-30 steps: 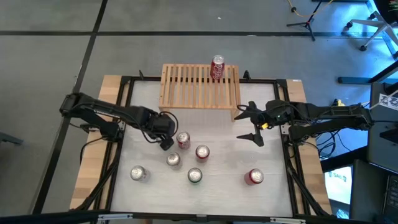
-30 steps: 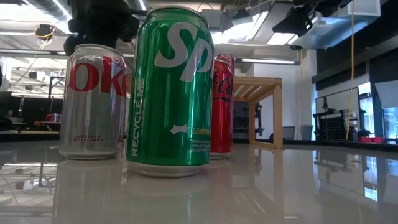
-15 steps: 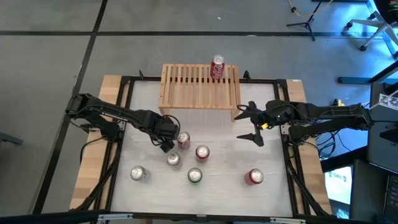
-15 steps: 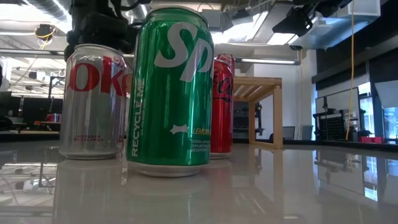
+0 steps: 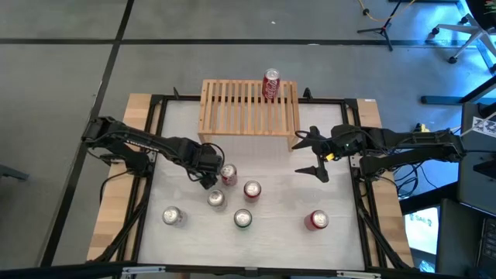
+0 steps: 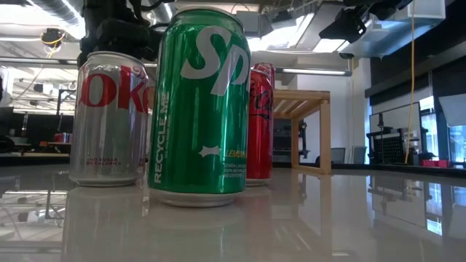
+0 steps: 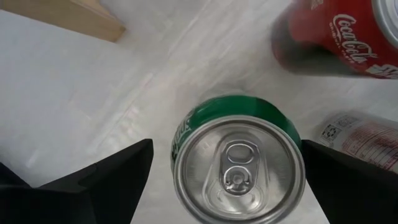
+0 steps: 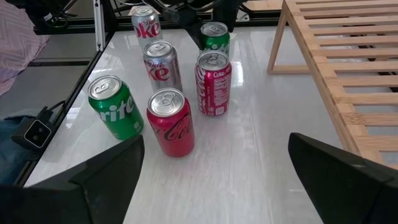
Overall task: Place canned beverage on shelf
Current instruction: Put the top green soda can on the shelf
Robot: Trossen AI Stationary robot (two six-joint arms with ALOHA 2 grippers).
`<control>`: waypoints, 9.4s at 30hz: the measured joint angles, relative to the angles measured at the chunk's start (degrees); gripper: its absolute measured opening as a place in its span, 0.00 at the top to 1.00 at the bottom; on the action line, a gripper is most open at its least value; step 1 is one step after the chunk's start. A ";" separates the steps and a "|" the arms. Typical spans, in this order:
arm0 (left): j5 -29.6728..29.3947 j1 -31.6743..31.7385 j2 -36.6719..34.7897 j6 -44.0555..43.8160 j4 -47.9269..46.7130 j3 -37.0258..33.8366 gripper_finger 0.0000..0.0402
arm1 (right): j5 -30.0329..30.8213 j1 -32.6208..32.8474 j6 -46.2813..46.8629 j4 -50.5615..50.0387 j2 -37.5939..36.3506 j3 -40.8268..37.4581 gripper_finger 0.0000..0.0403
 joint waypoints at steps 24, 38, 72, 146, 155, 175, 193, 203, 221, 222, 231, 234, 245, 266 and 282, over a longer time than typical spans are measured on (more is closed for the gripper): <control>1.47 0.04 -0.09 -0.17 0.04 0.02 0.30 | -0.01 0.01 0.00 -0.02 0.00 0.00 0.03; 5.72 1.42 -4.87 -0.24 -0.63 -0.04 0.30 | 0.00 0.00 -0.02 -0.02 0.00 0.00 0.03; 2.73 14.38 -7.09 8.93 -11.83 35.04 0.31 | 0.66 0.01 -0.66 -0.09 0.00 0.00 0.03; 8.02 43.87 22.64 37.46 -26.64 65.94 0.31 | 0.66 0.01 -0.68 -0.20 -0.01 0.00 0.03; 6.70 42.04 22.79 37.49 -26.64 65.94 0.31 | 0.66 0.01 -0.68 -0.20 0.00 0.00 0.03; 6.80 37.62 23.39 53.39 -26.60 65.92 0.31 | 0.66 0.00 -0.66 -0.17 -0.01 0.00 0.03; 3.93 38.16 23.41 71.15 -26.60 65.91 0.31 | 0.66 0.00 -0.66 -0.19 0.00 0.00 0.03; 4.44 38.18 23.41 74.69 -26.61 65.91 0.31 | 0.66 0.00 -0.67 -0.18 0.00 0.00 0.03; 4.29 38.18 23.41 74.71 -26.61 65.90 0.23 | 0.66 0.00 -0.63 -0.17 0.00 0.00 0.03; 4.29 38.18 23.41 74.71 -26.61 65.90 0.23 | 0.66 0.00 -0.65 -0.17 0.00 0.00 0.03; 4.28 38.18 23.41 74.51 -26.60 65.92 0.23 | 0.66 0.01 -0.65 -0.17 0.00 0.00 0.03; 4.27 38.18 23.41 74.48 -26.60 65.91 0.23 | 0.66 0.00 -0.65 -0.18 0.00 0.00 0.03; 4.26 38.18 23.41 74.44 -26.60 65.91 0.23 | 0.66 0.01 -0.64 -0.18 0.00 0.00 0.03; -6.03 38.16 23.41 74.44 -23.46 65.92 0.09 | 0.66 0.01 -0.65 -0.17 0.00 0.00 0.03; -6.38 38.19 23.41 74.49 -22.51 65.92 0.09 | 0.66 0.00 -0.64 -0.19 0.00 0.00 0.03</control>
